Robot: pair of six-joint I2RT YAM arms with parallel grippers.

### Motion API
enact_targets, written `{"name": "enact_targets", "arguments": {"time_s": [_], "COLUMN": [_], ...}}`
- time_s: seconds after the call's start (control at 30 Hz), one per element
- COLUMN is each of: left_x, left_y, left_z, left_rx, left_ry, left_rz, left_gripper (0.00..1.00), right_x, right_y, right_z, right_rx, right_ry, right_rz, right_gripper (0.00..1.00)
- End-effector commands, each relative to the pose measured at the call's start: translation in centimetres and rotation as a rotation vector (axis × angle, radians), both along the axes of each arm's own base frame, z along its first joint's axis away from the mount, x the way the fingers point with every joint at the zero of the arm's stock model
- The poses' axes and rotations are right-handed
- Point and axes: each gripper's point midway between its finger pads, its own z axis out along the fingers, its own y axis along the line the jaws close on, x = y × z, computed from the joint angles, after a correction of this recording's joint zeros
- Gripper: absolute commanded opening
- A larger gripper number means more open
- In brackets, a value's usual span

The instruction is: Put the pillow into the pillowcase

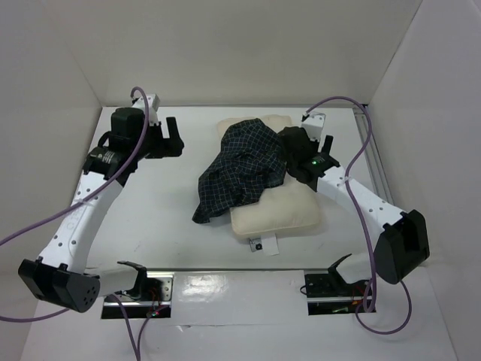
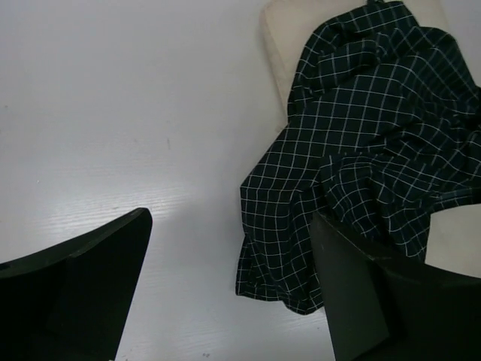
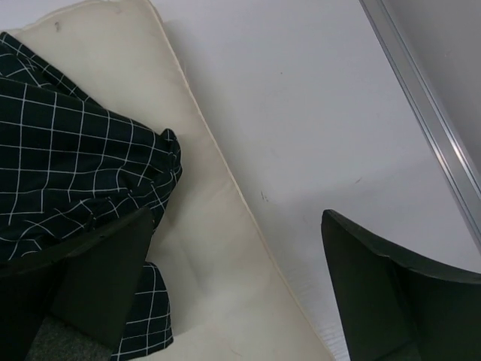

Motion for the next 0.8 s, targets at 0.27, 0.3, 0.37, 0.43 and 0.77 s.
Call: {"name": "enact_targets", "arguments": {"time_s": [0.27, 0.3, 0.37, 0.43, 0.77], "left_x": [-1.4, -1.9, -3.2, -4.4, -9.6], "left_y": [-3.9, -5.1, -6.8, -7.7, -10.9], "left_z": [0.1, -1.0, -3.6, -5.8, -18.1], "left_rx": [-0.136, -0.164, -0.194, -0.231, -0.146], "left_ry": [0.040, 0.069, 0.117, 0.172, 0.422], "left_rz": [-0.115, -0.162, -0.198, -0.177, -0.089], "left_gripper": [1.00, 0.98, 0.87, 0.86, 0.97], "right_x": [-1.4, -1.7, -2.9, -4.3, -9.3], "right_y": [3.7, 4.2, 5.8, 6.2, 11.8], "right_z": [0.7, 0.9, 1.3, 0.8, -4.1], "right_rx": [0.099, 0.118, 0.174, 0.190, 0.246], "right_ry": [0.015, 0.011, 0.017, 0.064, 0.247], "right_rz": [0.224, 0.268, 0.387, 0.426, 0.635], "right_gripper": [1.00, 1.00, 1.00, 1.00, 1.00]}}
